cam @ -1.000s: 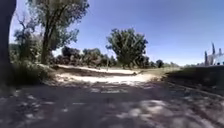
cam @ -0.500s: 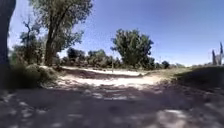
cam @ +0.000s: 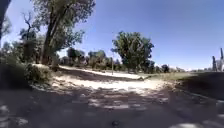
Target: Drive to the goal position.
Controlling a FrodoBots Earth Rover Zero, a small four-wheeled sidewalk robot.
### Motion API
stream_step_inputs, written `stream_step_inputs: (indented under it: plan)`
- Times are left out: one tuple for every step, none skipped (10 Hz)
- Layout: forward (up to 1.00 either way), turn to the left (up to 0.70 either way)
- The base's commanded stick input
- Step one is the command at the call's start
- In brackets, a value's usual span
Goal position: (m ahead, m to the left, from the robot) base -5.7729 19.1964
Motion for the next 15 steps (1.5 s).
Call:
stream_step_inputs:
  plan:
    - [0.85, 0.0]
    - [0.85, 0.0]
    - [0.85, 0.0]
    - [0.85, 0.0]
    - [0.85, 0.0]
    - [0.85, 0.0]
    - [0.85, 0.0]
    - [0.85, 0.0]
    - [0.85, 0.0]
    - [0.85, 0.0]
    - [0.85, 0.0]
    - [0.85, 0.0]
    - [0.85, 0.0]
    - [0.85, 0.0]
    - [0.85, 0.0]
